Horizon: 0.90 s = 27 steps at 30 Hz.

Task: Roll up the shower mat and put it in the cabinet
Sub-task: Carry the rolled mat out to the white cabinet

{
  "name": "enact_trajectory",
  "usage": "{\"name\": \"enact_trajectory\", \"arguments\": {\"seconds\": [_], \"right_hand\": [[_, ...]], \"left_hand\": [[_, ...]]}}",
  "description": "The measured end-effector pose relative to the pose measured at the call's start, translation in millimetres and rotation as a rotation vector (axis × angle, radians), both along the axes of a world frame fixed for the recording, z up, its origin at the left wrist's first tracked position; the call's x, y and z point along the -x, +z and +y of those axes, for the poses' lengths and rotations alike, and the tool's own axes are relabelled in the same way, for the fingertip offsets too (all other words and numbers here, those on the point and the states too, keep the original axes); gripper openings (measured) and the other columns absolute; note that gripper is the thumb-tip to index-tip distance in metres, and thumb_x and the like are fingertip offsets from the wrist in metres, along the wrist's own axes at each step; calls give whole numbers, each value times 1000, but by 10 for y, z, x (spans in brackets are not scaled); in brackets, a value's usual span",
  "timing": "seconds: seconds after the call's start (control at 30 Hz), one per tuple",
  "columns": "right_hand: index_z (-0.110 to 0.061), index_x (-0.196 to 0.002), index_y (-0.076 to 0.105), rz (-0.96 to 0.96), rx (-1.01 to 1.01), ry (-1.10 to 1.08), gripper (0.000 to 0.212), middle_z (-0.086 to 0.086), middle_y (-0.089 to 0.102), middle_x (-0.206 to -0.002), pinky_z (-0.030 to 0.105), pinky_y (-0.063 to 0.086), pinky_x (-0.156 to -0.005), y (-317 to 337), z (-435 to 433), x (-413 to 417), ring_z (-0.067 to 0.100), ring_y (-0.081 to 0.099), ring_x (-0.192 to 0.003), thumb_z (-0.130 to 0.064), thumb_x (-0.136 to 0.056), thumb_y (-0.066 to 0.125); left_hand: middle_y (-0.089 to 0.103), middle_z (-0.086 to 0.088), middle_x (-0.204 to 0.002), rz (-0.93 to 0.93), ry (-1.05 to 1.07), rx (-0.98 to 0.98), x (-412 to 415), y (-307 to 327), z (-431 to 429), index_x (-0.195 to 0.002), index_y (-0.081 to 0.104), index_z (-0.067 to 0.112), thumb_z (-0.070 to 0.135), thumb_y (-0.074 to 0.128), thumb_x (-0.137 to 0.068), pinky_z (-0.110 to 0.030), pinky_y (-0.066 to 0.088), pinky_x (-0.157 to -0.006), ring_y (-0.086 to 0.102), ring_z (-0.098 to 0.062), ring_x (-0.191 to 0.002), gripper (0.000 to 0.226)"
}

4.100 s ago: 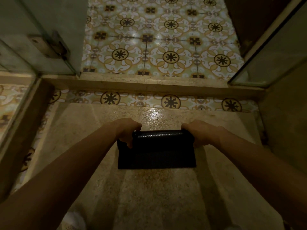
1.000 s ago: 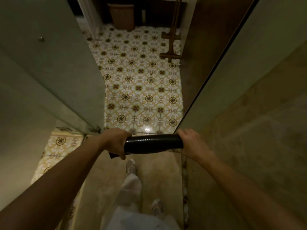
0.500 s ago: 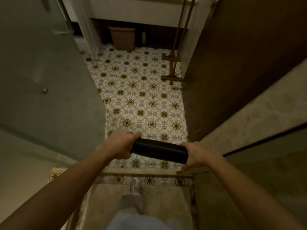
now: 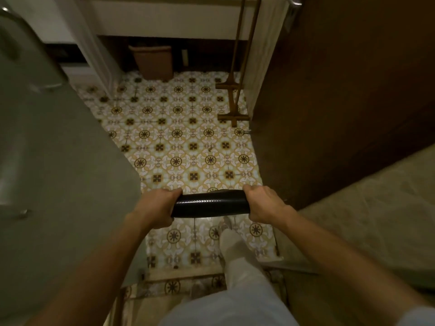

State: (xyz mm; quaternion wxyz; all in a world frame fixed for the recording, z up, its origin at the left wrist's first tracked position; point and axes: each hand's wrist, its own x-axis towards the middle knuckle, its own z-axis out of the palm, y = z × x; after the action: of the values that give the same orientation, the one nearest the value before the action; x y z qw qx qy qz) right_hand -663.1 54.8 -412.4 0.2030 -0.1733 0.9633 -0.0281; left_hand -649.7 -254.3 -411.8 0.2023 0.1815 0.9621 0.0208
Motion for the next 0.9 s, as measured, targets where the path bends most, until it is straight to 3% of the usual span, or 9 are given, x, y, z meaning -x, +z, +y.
{"name": "enact_trajectory", "arguments": {"seconds": [0.13, 0.27, 0.53, 0.9], "right_hand": [[-15, -120, 44, 1, -18, 64, 58, 12, 62, -107, 37, 54, -71, -166, -83, 837, 29, 62, -91, -19, -72, 77], [-15, -122, 44, 7, -34, 104, 60, 13, 61, -108, 40, 55, -76, -292, -135, 1843, 29, 60, -95, -18, -72, 78], [-18, -118, 49, -7, -57, 164, 56, 8, 62, -102, 39, 57, -75, -111, -281, 3430, 26, 60, -91, -19, -69, 78], [-18, -118, 47, 5, -83, 245, 62, 8, 63, -104, 39, 57, -72, -302, -1319, 5067, 27, 62, -92, -28, -66, 79]], "left_hand": [[65, 0, -94, 36, 38, 57, 727, -117, -61, -113, 49, 29, 33, 72, -69, -33, 54, -65, 64, -21, -81, 49], [63, -2, -96, 24, 106, 59, 1581, -201, -30, -115, 48, 26, 31, 71, -74, -39, 58, -72, 63, -22, -84, 48], [63, -3, -99, 61, 233, 51, 2758, -134, -144, -115, 47, 25, 36, 70, -73, -40, 57, -72, 63, -25, -85, 49], [65, 3, -96, 87, 286, 132, 4170, -223, -1147, -115, 45, 32, 43, 70, -69, -32, 48, -64, 64, -20, -82, 54]]}}
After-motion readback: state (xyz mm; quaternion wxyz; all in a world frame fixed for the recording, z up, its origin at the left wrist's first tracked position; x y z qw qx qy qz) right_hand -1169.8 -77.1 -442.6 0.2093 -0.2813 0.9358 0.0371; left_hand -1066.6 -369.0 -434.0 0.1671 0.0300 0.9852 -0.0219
